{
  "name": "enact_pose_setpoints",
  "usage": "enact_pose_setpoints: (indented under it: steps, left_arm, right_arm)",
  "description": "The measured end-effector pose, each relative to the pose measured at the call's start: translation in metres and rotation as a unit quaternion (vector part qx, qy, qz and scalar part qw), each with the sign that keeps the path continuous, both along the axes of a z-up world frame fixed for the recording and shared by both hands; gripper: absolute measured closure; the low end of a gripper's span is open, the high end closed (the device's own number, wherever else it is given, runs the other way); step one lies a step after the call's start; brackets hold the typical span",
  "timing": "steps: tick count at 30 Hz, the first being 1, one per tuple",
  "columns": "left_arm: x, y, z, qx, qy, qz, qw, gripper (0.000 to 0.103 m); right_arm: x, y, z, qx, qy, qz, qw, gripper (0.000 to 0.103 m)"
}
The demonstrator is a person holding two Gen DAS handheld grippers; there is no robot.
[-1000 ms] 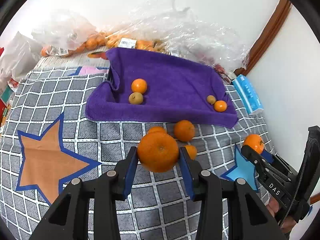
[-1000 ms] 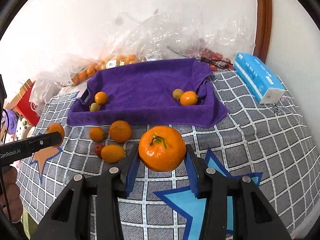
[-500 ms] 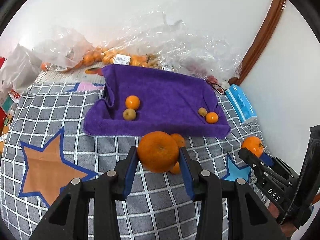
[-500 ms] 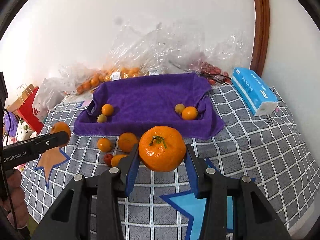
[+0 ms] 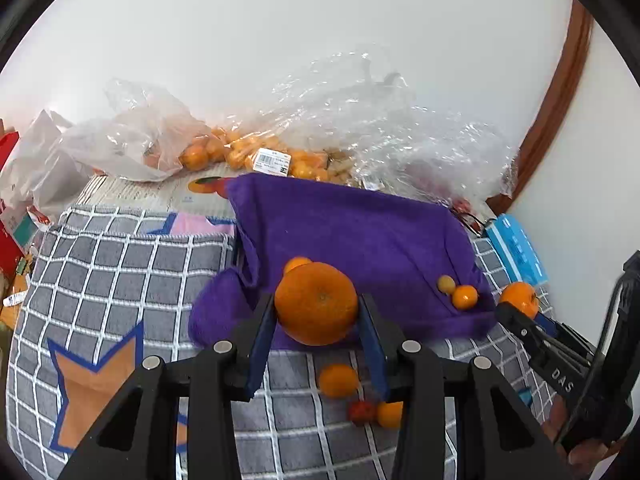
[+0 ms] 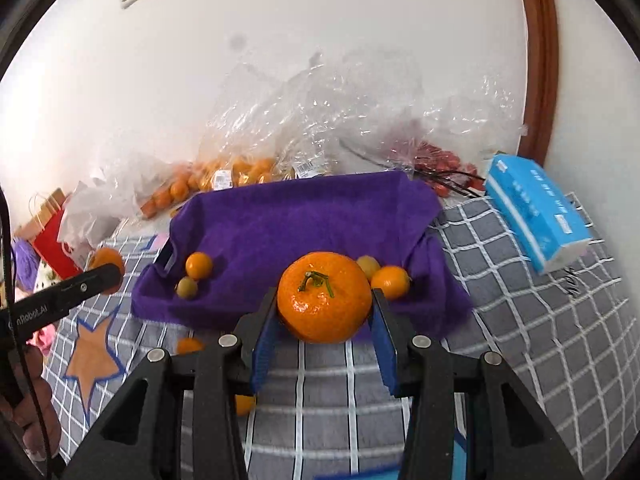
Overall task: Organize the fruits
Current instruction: 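Lift both held fruits and carry them over the purple towel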
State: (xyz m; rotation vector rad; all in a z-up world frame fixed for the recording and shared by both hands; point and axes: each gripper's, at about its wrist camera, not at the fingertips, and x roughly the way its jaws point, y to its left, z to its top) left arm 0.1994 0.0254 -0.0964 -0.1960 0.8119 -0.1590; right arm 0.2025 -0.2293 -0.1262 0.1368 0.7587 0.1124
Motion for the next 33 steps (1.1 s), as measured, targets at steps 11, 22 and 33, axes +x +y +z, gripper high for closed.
enact_pose_setpoints:
  steps: [11, 22, 33]
  left_arm:
    - [0.049, 0.001, -0.007, -0.010, -0.021, 0.003, 0.9997, 0.064]
    - [0.069, 0.024, -0.034, 0.001, -0.017, 0.038, 0.9992, 0.064]
    - [0.068, 0.002, -0.045, -0.019, -0.009, -0.001, 0.9998, 0.064]
  right_arm:
    - [0.049, 0.003, 0.005, -0.004, -0.033, 0.014, 0.999, 0.060]
    - [0.063, 0.000, -0.032, 0.000, -0.014, 0.023, 1.000, 0.060]
    - [0.066, 0.023, -0.053, -0.009, -0.004, 0.058, 0.998, 0.060]
